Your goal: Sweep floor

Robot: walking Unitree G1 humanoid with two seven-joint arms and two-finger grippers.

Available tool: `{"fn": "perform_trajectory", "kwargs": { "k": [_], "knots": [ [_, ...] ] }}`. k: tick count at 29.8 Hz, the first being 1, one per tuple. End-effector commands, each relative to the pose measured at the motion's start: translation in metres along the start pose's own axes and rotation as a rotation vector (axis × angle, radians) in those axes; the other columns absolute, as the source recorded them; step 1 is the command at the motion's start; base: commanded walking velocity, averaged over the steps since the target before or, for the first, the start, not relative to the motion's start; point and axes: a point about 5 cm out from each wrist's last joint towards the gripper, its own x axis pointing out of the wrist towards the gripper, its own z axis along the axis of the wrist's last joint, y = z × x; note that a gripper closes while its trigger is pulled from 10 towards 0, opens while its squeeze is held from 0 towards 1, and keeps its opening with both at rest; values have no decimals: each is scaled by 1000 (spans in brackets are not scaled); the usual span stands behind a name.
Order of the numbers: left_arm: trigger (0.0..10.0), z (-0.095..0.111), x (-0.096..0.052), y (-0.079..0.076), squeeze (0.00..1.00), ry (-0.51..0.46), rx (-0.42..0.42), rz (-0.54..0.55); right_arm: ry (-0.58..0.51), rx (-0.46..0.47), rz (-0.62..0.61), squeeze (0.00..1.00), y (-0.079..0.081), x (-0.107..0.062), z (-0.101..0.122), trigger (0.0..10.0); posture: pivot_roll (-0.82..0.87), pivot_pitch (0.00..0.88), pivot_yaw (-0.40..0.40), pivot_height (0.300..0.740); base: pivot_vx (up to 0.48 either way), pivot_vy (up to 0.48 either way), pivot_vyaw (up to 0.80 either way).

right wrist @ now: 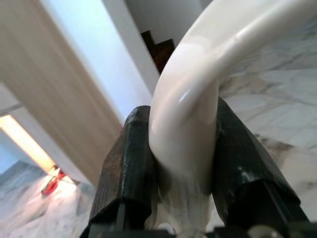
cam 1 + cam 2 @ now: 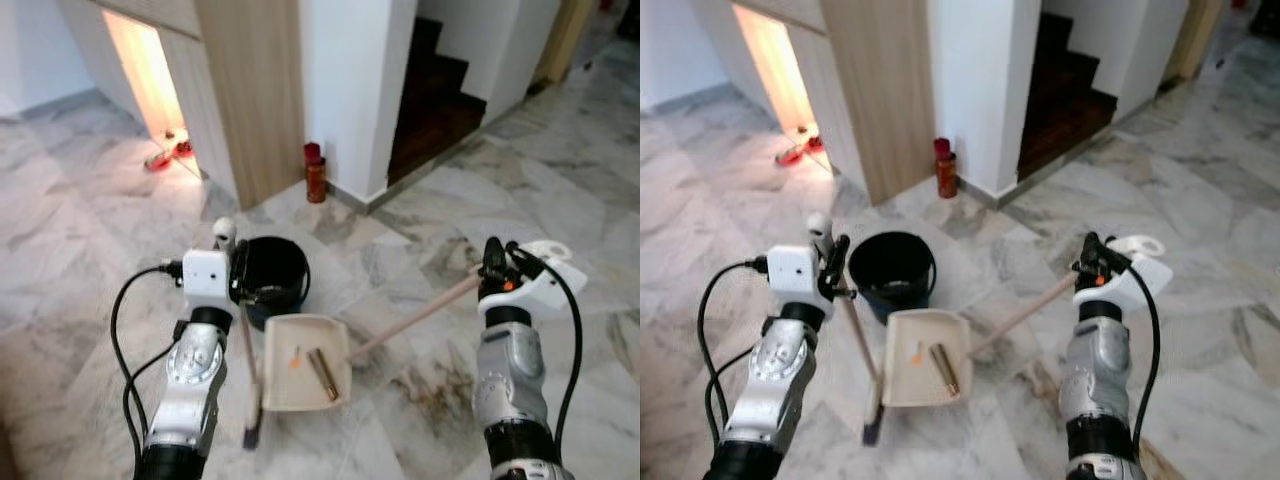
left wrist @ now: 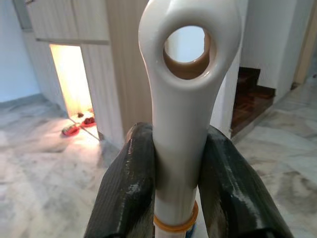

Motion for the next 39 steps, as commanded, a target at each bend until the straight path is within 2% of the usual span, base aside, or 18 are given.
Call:
{"fn": "perform_trajectory", "kwargs": {
  "k": [1, 12, 26, 29, 32, 39],
  "knots": [
    [10000, 9, 5, -7, 0, -48, -18, -25, -27, 66, 16, 0, 9, 5, 5, 10000, 37, 0, 23, 740, 0, 274, 0],
    [10000, 13, 12, -9, 0, -63, -20, -30, -27, 68, 37, 0, 15, 10, 7, 10000, 42, 0, 18, 740, 0, 273, 0],
    [10000, 13, 13, -4, 0, -66, -15, -12, -27, 66, 54, 0, 19, 13, 8, 10000, 50, 0, 6, 740, 0, 272, 0],
    [10000, 12, 13, -4, 0, -65, -15, -7, -42, 49, 63, 0, 21, 14, 12, 10000, 44, 0, -3, 740, 0, 274, 0],
    [10000, 11, 15, -4, 0, -69, -18, 6, -52, -10, 104, 0, 24, 18, 17, 10000, 38, 0, -18, 740, 0, 271, 0],
    [10000, 12, 17, -3, 0, -76, -20, 18, -93, -8, 129, 0, 31, 27, 31, 10000, 32, 0, -23, 740, 0, 229, 0]
  ]
}}
